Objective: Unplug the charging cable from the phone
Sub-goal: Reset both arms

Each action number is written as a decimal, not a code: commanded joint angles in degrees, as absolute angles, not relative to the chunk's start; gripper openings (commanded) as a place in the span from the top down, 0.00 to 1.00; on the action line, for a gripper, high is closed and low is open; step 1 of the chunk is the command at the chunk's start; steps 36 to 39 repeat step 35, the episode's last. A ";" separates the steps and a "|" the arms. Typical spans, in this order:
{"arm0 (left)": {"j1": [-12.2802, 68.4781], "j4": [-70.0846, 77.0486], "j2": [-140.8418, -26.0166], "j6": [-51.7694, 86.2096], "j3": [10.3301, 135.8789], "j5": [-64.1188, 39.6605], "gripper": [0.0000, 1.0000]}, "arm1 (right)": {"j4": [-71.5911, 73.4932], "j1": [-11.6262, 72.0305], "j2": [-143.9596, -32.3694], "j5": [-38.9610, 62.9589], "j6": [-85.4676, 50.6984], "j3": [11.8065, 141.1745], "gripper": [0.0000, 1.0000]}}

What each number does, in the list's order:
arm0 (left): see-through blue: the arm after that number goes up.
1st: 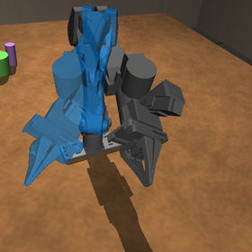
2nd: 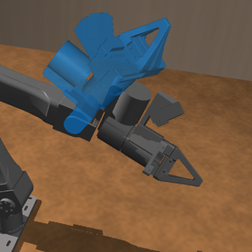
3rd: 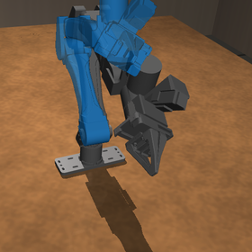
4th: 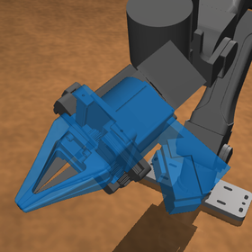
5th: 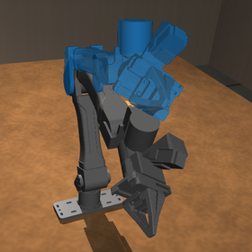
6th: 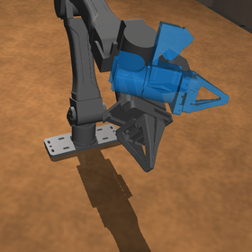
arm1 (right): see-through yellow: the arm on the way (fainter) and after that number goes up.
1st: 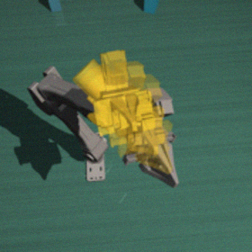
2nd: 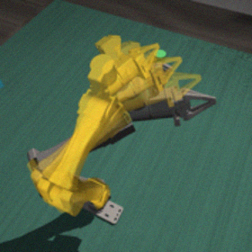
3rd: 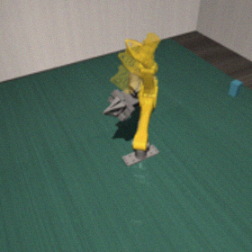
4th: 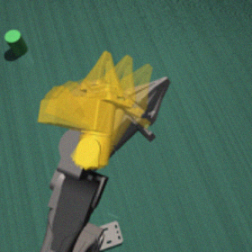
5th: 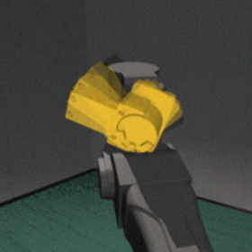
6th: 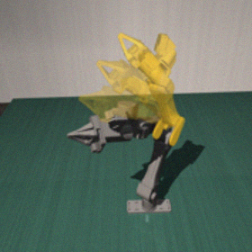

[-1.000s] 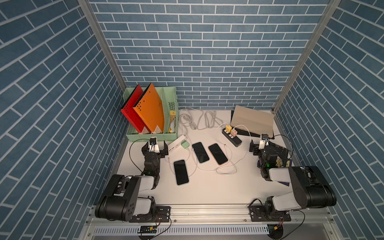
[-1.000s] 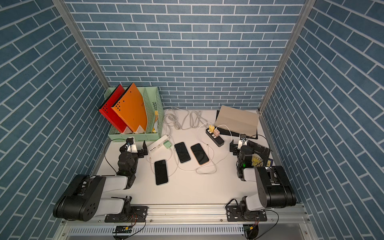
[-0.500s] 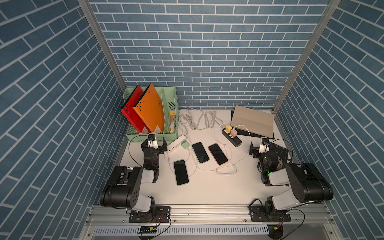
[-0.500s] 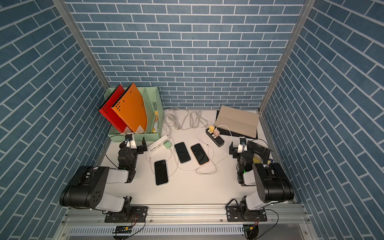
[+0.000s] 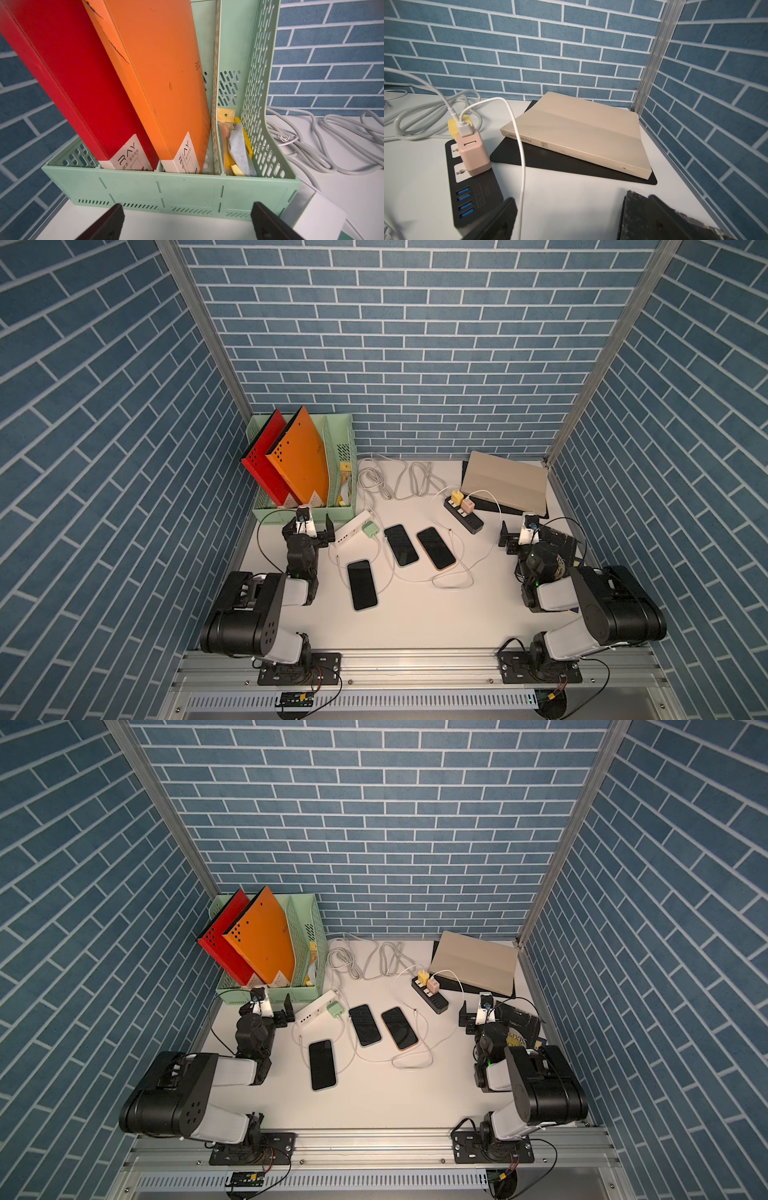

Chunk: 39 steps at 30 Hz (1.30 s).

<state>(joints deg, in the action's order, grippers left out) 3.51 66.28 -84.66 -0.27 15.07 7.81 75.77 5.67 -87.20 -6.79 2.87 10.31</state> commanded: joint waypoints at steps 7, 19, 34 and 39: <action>3.25 77.62 -85.16 -0.33 9.15 6.30 0.00 | 79.97 5.26 -87.02 0.31 5.98 8.86 0.00; 3.58 74.58 -86.18 3.34 10.89 16.56 0.00 | 83.09 5.19 -87.26 -10.04 1.90 7.41 0.01; 3.60 73.41 -86.21 2.55 11.57 14.69 0.00 | 81.17 5.20 -87.28 -6.60 3.60 8.37 0.00; 3.63 73.48 -86.16 2.55 11.58 14.67 0.00 | 81.08 5.19 -87.28 -6.65 3.60 8.44 0.01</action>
